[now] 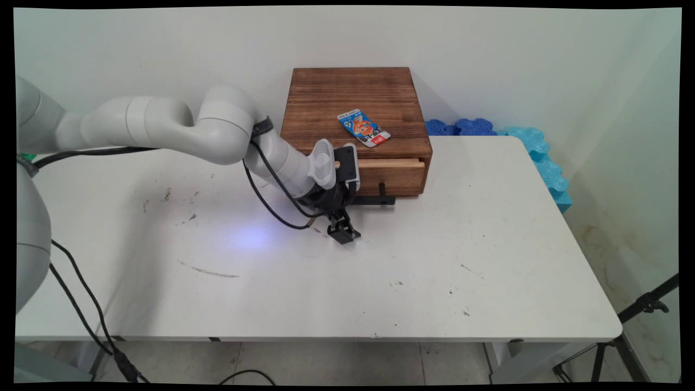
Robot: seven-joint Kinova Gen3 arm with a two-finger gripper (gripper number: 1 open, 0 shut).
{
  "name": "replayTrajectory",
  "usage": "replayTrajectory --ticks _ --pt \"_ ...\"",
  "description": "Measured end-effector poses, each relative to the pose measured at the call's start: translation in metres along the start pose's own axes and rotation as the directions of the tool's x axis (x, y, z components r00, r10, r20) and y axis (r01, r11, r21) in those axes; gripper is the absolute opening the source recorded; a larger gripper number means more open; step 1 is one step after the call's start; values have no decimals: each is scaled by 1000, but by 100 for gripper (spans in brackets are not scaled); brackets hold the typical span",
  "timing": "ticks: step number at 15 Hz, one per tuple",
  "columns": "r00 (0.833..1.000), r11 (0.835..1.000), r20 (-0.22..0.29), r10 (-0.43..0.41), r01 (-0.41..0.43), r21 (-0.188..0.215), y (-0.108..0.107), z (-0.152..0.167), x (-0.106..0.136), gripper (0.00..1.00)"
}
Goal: Open the drawer
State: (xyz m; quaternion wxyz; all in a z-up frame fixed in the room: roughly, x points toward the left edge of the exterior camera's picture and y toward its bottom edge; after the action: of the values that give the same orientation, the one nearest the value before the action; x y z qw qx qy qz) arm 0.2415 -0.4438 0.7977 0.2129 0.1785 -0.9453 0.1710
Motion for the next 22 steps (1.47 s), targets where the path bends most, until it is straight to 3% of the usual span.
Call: replayTrajectory --ticks 9,22 --pt "1000 999 -2 -19 19 -42 35 -14 -1 100" --pt "1000 990 -22 -7 4 -142 104 -38 -3 100"
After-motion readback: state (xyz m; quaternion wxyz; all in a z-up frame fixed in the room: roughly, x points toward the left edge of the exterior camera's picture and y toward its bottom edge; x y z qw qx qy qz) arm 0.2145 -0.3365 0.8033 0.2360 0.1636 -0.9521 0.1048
